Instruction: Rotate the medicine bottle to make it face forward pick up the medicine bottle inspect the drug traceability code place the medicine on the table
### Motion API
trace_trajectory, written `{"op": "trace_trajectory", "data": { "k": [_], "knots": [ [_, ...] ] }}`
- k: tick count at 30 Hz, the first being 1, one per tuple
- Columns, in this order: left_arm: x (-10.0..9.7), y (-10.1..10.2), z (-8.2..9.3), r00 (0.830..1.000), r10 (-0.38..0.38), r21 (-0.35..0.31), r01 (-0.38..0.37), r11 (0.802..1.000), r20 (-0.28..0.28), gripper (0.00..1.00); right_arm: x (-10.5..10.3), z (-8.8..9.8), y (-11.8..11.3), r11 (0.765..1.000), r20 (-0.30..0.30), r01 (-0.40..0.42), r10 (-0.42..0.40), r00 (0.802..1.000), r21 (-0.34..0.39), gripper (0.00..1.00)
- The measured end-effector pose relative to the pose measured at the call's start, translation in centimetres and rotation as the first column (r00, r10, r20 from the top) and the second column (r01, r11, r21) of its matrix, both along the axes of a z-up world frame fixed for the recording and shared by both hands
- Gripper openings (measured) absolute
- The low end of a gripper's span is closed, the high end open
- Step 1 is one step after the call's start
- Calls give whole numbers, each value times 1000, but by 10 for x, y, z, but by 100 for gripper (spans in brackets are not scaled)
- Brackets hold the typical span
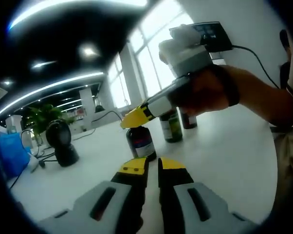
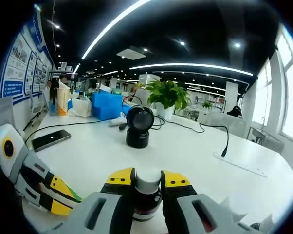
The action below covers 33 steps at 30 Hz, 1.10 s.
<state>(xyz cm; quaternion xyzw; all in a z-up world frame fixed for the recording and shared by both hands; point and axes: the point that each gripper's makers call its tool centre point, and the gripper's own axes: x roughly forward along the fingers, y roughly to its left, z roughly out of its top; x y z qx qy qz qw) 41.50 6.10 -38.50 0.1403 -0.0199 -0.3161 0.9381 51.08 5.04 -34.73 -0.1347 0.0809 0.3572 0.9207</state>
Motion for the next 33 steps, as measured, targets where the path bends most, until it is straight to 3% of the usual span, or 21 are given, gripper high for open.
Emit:
{"op": "trace_trajectory", "data": {
  "k": [8,18,33],
  "knots": [
    [1,0,-1,1000,0,1,0,1000,0,0,-2,0,0,999,-45,2,0,999,45,16],
    [0,-1,0,1000,0,4,0,1000,2,0,-4,4,6,998,-34,-20,22,999,52,15],
    [1,-1,0,1000,-2,1,2,1000,2,0,11,22,15,998,-12,-15,16,1000,54,15]
  ]
}}
